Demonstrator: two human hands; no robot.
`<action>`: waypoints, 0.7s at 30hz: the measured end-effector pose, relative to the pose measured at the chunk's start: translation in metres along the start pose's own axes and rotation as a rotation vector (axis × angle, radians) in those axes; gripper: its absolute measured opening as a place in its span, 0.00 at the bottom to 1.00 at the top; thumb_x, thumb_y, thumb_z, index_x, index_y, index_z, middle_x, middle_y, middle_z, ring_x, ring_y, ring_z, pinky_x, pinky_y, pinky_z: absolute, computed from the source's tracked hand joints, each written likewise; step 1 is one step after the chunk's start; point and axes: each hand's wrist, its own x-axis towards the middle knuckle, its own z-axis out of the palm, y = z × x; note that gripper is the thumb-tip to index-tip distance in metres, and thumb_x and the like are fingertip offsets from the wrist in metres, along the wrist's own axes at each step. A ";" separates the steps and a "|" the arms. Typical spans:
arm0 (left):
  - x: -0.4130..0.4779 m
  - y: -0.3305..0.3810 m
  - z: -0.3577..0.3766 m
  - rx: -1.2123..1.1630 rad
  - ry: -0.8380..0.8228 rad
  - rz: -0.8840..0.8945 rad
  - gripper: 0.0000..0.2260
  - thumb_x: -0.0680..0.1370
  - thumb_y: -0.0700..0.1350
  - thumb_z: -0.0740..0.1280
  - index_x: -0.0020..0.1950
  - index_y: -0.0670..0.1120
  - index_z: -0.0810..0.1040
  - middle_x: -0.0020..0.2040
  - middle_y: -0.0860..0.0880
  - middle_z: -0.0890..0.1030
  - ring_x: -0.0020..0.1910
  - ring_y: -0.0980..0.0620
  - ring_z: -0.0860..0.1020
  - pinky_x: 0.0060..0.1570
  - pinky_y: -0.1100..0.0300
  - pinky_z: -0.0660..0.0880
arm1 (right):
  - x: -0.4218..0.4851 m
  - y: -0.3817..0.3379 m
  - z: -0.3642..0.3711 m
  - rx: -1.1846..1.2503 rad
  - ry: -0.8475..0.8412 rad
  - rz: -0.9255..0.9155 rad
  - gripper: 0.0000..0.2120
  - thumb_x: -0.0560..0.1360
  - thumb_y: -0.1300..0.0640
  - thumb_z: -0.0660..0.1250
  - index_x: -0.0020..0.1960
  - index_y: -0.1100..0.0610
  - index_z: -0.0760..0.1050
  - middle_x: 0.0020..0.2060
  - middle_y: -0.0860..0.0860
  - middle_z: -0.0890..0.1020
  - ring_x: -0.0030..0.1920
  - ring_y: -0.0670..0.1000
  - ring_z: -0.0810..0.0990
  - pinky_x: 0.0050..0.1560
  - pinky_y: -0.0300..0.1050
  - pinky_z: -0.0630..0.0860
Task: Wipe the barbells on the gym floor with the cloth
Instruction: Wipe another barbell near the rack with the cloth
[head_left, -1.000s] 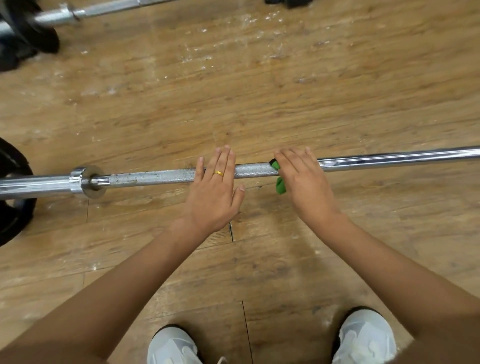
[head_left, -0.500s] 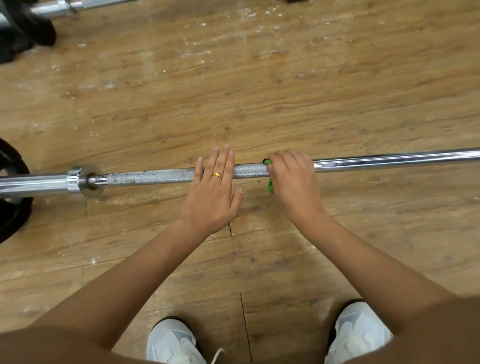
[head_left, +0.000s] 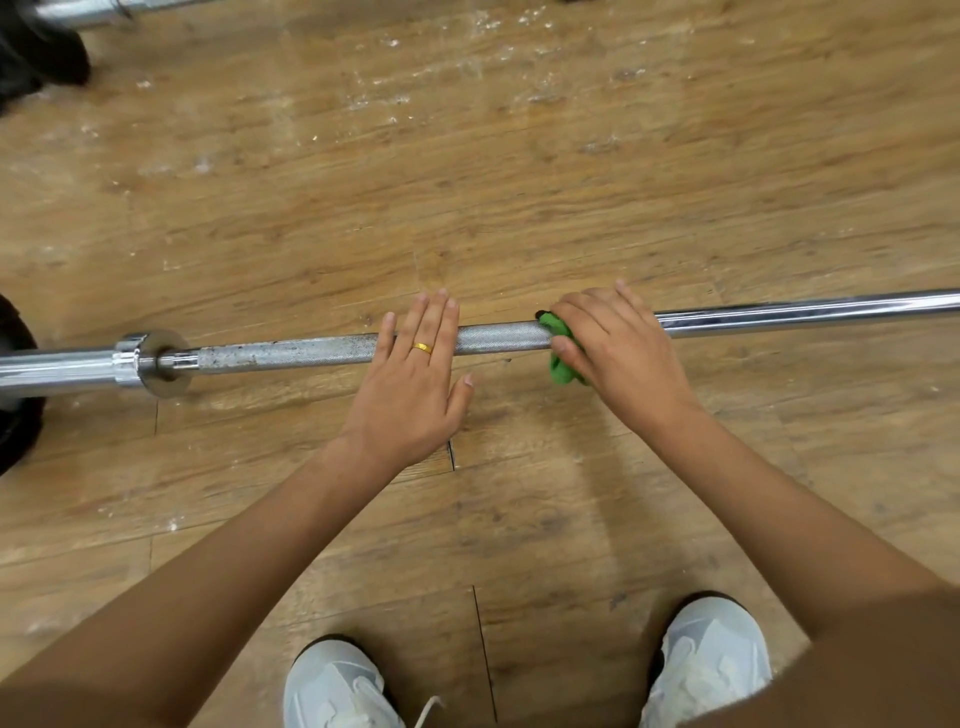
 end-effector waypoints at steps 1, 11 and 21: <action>0.000 0.001 0.000 0.001 0.003 -0.002 0.33 0.83 0.57 0.50 0.82 0.40 0.49 0.83 0.43 0.49 0.82 0.46 0.45 0.78 0.47 0.39 | 0.000 -0.001 0.001 0.019 0.038 0.045 0.17 0.83 0.49 0.58 0.61 0.59 0.78 0.57 0.53 0.82 0.59 0.56 0.79 0.75 0.52 0.59; -0.001 0.008 -0.001 -0.048 0.004 -0.040 0.33 0.82 0.57 0.50 0.82 0.40 0.50 0.83 0.43 0.52 0.82 0.46 0.49 0.78 0.46 0.40 | 0.006 -0.004 0.009 0.008 0.116 0.074 0.14 0.83 0.54 0.58 0.55 0.60 0.80 0.51 0.54 0.84 0.52 0.57 0.81 0.72 0.54 0.65; -0.014 0.015 -0.001 -0.033 -0.002 -0.047 0.33 0.82 0.57 0.48 0.82 0.39 0.51 0.82 0.42 0.54 0.81 0.45 0.53 0.79 0.44 0.44 | -0.008 -0.019 0.006 0.060 0.086 0.095 0.18 0.86 0.52 0.53 0.59 0.61 0.79 0.54 0.55 0.82 0.56 0.59 0.79 0.61 0.54 0.72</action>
